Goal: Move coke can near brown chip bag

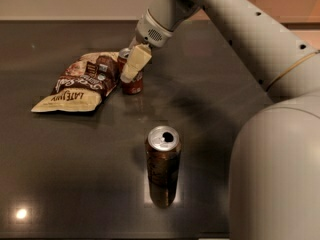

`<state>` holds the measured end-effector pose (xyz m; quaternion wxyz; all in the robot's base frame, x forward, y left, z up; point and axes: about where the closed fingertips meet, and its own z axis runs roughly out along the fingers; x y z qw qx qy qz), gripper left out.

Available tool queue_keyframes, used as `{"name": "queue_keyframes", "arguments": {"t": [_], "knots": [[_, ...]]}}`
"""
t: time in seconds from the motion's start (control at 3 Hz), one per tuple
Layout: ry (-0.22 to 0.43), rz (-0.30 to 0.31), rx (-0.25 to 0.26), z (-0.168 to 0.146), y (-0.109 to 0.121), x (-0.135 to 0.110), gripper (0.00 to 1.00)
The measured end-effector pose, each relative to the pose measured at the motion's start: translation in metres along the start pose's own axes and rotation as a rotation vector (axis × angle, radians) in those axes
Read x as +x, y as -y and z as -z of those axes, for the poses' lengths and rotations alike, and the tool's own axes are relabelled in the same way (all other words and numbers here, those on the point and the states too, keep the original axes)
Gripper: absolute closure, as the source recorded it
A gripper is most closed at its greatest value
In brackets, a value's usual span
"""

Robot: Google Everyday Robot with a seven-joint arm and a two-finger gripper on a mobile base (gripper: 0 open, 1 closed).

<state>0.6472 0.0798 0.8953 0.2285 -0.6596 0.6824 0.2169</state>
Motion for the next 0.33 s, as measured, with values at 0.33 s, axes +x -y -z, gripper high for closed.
{"name": "queue_keyframes", "arguments": {"t": [0.33], "knots": [[0.000,0.000,0.000,-0.0001,0.0000,0.0000,0.00]]}}
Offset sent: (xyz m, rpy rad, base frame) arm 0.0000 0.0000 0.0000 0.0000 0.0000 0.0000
